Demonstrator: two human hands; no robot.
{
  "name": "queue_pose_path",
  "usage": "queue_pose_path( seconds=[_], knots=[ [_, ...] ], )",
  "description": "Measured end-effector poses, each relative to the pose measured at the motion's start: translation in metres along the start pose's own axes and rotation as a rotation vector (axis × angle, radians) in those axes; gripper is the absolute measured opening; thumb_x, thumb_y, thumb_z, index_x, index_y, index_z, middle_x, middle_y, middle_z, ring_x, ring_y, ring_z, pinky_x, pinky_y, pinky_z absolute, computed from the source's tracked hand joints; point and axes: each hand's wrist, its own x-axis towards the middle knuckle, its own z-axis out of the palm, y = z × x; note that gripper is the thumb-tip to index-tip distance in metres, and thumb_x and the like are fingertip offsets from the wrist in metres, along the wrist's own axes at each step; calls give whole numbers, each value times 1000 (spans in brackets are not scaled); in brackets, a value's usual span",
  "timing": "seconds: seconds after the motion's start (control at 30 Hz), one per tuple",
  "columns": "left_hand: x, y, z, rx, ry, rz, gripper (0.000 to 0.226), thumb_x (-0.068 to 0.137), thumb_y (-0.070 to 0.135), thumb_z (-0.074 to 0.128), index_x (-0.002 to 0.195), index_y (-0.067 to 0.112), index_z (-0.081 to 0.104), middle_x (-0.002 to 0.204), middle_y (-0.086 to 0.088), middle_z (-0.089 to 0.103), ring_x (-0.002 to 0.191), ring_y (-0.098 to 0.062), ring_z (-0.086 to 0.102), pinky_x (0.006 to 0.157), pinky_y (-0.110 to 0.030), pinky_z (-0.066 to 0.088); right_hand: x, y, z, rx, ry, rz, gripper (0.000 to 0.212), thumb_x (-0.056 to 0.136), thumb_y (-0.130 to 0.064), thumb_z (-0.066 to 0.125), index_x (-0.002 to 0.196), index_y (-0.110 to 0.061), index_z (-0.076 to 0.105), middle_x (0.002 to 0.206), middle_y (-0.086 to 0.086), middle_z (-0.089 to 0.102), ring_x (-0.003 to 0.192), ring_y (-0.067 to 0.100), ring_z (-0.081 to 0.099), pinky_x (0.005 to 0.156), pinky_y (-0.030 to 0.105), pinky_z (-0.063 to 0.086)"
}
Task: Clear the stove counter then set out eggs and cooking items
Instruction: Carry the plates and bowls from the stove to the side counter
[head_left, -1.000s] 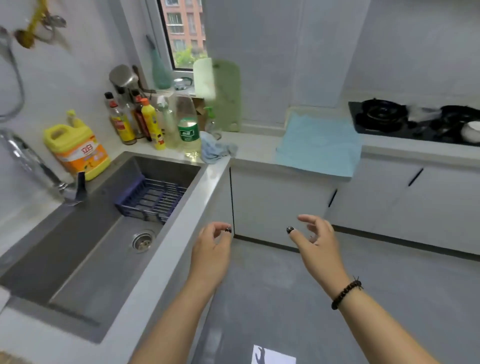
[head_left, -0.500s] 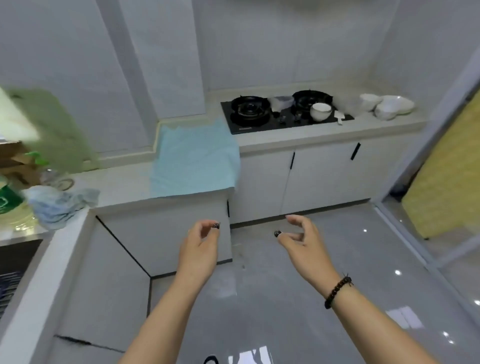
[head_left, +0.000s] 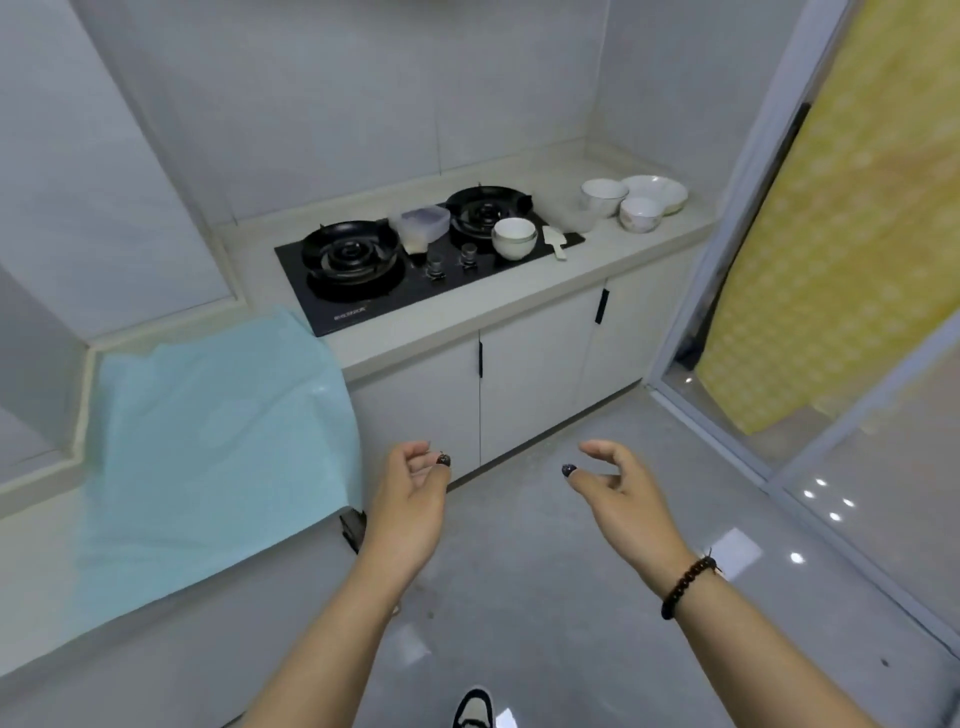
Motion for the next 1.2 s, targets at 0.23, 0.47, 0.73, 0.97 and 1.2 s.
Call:
queue_pose_path(
  seconds=[0.23, 0.47, 0.73, 0.97, 1.2],
  knots=[
    [111, 47, 45, 49, -139, 93, 23, 95, 18, 53, 117, 24, 50, 109, 10, 59, 95, -2, 58, 81, -26, 48, 92, -32, -8, 68, 88, 29, 20, 92, -27, 62, 103, -40, 52, 119, 4, 55, 92, 2, 58, 56, 9, 41],
    [183, 82, 115, 33, -246, 79, 22, 94, 19, 55, 115, 24, 53, 112, 9, 60, 104, -12, 59, 93, -35, 49, 164, -38, -48, 99, 166, 87, 23, 92, -25, 61, 114, -32, 56, 122, 2, 53, 92, 3, 58, 51, 4, 41],
    [259, 126, 228, -14, -258, 58, 12, 96, 21, 53, 104, 29, 57, 111, 7, 62, 100, -18, 63, 95, -40, 50, 279, -32, -128, 85, 167, 96, 23, 92, -23, 62, 114, -28, 59, 121, -2, 53, 92, 10, 59, 58, 8, 46],
    [319, 176, 339, -39, -272, 9, 16, 96, 20, 49, 101, 28, 61, 110, 9, 63, 109, -13, 60, 102, -43, 47, 391, -35, -216, 40, 132, 93, 19, 92, -17, 62, 108, -26, 62, 110, 8, 61, 95, 34, 62, 86, 45, 52],
    [367, 202, 410, -30, -314, -35, 16, 96, 18, 50, 101, 27, 62, 105, 8, 64, 106, -13, 62, 102, -44, 46, 465, -33, -260, 25, 115, 105, 15, 92, -22, 61, 106, -28, 61, 98, -3, 61, 101, 37, 62, 89, 50, 53]
  ],
)
